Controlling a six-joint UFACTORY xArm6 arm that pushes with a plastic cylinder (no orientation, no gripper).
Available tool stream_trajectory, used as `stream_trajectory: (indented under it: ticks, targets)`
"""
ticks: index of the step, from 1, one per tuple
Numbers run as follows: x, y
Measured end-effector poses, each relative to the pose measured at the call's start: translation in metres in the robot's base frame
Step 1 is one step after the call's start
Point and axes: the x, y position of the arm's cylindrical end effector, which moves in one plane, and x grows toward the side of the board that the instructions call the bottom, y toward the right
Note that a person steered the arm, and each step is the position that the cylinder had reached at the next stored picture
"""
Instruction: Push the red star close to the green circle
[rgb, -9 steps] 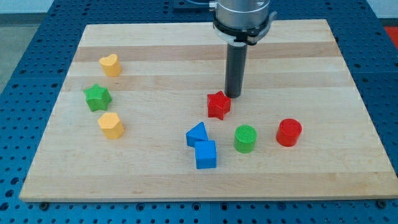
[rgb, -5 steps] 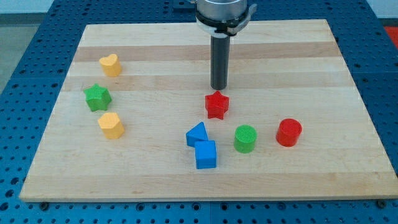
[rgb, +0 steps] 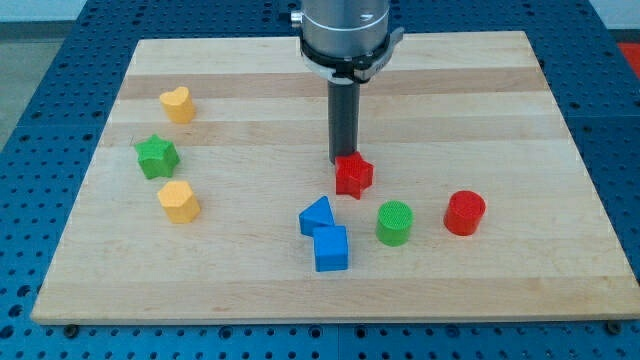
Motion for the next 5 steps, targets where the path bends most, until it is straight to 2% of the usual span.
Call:
stream_trajectory:
  ticks: [5]
  targets:
    - [0.049, 0.005]
